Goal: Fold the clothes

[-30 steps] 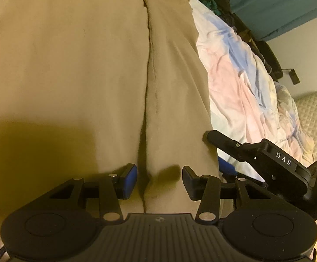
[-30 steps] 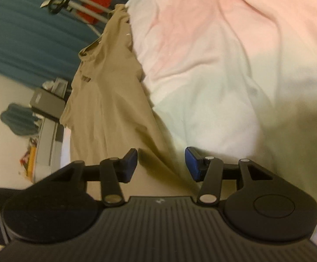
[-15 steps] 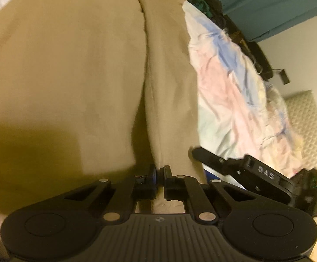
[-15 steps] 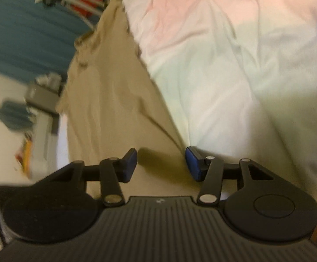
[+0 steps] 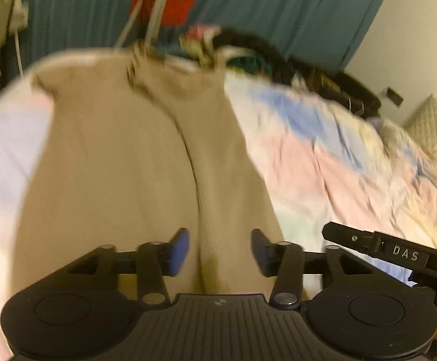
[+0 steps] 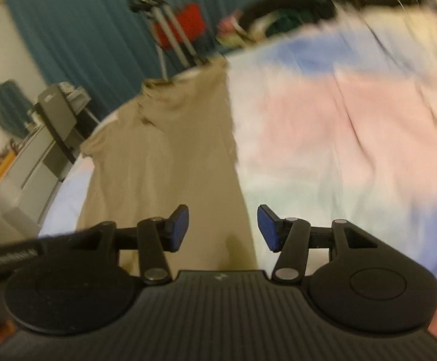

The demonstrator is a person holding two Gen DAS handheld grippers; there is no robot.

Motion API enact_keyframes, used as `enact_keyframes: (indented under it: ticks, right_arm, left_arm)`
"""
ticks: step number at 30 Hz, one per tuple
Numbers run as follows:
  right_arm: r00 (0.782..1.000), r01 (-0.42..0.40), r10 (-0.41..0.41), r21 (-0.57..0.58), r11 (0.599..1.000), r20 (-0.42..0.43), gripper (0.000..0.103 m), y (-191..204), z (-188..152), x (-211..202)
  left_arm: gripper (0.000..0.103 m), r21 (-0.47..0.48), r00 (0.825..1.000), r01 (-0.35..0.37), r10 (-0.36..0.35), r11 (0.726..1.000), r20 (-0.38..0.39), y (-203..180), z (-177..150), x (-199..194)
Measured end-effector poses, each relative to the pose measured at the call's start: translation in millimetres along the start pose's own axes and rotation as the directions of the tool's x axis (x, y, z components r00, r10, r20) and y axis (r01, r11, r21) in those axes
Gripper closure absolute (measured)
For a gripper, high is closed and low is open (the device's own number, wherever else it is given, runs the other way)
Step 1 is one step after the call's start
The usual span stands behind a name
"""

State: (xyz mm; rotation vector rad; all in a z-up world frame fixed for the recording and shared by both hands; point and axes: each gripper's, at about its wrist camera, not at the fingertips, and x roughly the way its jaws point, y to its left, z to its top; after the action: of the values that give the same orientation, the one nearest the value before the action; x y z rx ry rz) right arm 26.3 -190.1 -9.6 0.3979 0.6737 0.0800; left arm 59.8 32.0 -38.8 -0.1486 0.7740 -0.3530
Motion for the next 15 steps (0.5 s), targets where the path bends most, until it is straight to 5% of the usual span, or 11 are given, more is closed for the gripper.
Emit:
enact_keyframes:
  ticks: [2,4,7,15]
  right_arm:
    - [0.999,-0.023,0.025,-0.060,0.998,0.033,0.037,10.6,18.1,5.3]
    - [0.996,-0.045,0.055,-0.124,0.991,0.072,0.014,22.8,34.6,15.5]
    - [0.994,-0.047,0.067,-0.220,0.974,0.086,0.014,44.8,57.5,43.9]
    - [0.989,-0.140,0.147,-0.400,0.906,-0.014,0.014,139.4,101.9,173.8]
  left_arm:
    - [0.021,0.007,0.999,-0.039,0.039,0.999,0.038,7.5,6.2,-9.7]
    - [0.012,0.016,0.995,-0.079,0.078,0.997,0.067,15.3,10.7,-16.2]
    - [0.004,0.014,0.991,-0.111,0.109,0.994,0.081,30.4,12.5,-17.2]
    - [0.004,-0.074,0.988,-0.103,0.111,0.992,0.110,91.1,9.5,-26.6]
